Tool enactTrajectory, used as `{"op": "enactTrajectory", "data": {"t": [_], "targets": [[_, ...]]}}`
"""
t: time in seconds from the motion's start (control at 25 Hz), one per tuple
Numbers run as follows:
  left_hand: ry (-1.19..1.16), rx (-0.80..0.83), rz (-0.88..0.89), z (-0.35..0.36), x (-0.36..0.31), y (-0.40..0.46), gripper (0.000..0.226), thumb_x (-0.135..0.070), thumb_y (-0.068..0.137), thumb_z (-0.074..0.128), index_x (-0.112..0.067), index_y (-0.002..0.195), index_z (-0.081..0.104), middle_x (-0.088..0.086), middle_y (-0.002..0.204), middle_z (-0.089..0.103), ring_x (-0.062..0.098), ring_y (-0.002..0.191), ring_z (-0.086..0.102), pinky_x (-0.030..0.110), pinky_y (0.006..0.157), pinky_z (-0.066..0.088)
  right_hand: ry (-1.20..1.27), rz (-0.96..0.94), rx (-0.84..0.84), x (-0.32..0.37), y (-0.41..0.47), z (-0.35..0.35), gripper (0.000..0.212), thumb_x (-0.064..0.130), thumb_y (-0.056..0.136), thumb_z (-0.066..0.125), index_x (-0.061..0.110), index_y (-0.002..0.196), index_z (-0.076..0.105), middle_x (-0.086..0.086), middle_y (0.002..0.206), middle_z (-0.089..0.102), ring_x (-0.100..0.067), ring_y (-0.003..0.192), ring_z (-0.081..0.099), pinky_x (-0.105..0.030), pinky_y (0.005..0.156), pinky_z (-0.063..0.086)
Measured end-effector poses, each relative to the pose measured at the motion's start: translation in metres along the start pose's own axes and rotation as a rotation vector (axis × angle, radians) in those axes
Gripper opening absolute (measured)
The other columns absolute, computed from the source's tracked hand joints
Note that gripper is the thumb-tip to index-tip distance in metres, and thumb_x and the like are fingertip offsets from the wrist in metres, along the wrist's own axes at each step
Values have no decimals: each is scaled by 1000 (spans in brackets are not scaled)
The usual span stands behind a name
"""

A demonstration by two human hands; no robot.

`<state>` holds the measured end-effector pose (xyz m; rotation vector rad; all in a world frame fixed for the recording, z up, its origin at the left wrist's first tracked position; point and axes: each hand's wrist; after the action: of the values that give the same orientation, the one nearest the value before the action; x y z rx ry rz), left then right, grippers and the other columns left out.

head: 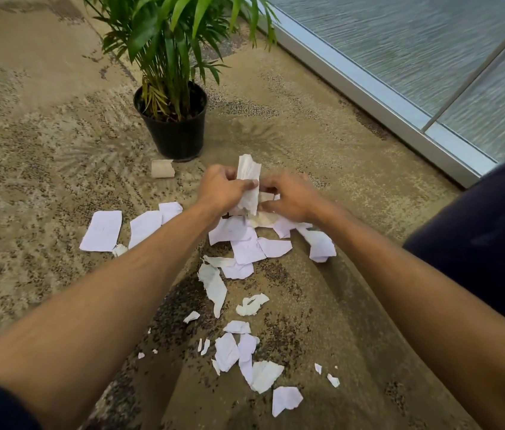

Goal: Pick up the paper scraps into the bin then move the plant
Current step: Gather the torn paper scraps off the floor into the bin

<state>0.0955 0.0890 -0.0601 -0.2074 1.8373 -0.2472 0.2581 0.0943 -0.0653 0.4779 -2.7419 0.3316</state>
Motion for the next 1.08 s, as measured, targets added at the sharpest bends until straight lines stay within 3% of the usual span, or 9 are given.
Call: {"op": "enactTrajectory", "data": {"t": [0.12, 0.24, 0.32, 0.4, 0.56, 0.76, 0.84, 0.96, 1.08], "targets": [[-48, -77, -38, -7, 2, -5, 15, -16, 76, 80, -8, 69, 69, 5, 69, 70, 11, 56, 64, 22, 51, 47, 111, 2, 56, 0, -11, -5, 21, 28, 86, 71, 21, 77, 53, 8, 79, 53, -16, 76, 49, -37, 82, 36], [-46, -158, -58, -27, 11, -14, 26, -18, 73, 83, -10, 57, 63, -5, 54, 64, 7, 49, 58, 18, 48, 43, 327, 10, 68, -7, -19, -19, 16, 16, 85, 73, 2, 89, 66, 2, 91, 69, -20, 74, 63, -38, 65, 48], [-48, -213, -73, -41, 20, -21, 24, -19, 70, 85, -6, 64, 66, -2, 59, 66, 6, 50, 58, 19, 46, 43, 481, 60, 35, -11, -24, -29, 16, 11, 82, 76, 7, 97, 71, 2, 82, 74, -2, 63, 65, -22, 55, 45], [-85, -250, -74, -53, 26, -27, 20, -16, 68, 86, -9, 68, 67, 0, 67, 69, 4, 49, 61, 17, 41, 42, 702, 129, -47, -10, -23, -33, 28, 6, 79, 78, 5, 105, 68, 4, 73, 75, -3, 63, 69, -16, 53, 48], [-92, -263, -95, -53, 30, -23, 30, -8, 66, 86, -6, 83, 62, 2, 75, 71, 16, 66, 69, 28, 55, 53, 922, 293, -303, 2, 3, -24, 20, 9, 83, 76, 2, 101, 70, -16, 89, 75, -24, 75, 69, -36, 68, 58], [117, -258, -136, -39, 30, -13, 53, -13, 64, 88, -13, 109, 60, -1, 78, 62, 12, 64, 58, 26, 49, 42, 765, 377, -188, 26, 31, 8, 18, 21, 90, 69, 5, 98, 72, -6, 91, 69, -19, 77, 61, -18, 62, 47], [156, -226, -130, -39, 34, -13, 58, -13, 65, 88, -12, 116, 62, 0, 88, 66, 15, 73, 63, 26, 51, 45, 548, 348, -102, 30, 39, 17, 26, 29, 90, 69, 5, 99, 74, -4, 98, 65, -13, 97, 55, -9, 66, 37], [171, -128, -122, -36, 36, -16, 51, -8, 67, 86, -10, 114, 66, 1, 95, 69, 18, 84, 67, 32, 68, 54, 335, 364, -108, 35, 42, 24, 25, 39, 86, 71, 15, 91, 75, -7, 114, 64, -22, 116, 53, -35, 97, 40], [128, -50, -108, -28, 32, -17, 41, -2, 67, 83, -6, 106, 71, 8, 99, 73, 22, 89, 69, 38, 78, 57, 460, 344, -215, 43, 31, 21, 18, 31, 80, 79, 18, 90, 72, -5, 99, 66, -22, 93, 60, -42, 88, 48]]}}
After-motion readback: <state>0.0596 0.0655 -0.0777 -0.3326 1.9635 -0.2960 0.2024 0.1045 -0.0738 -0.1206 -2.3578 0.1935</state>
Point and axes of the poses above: each hand's wrist, its own y-axis towards the middle knuckle, its own z-axis out of the palm, x = y × z
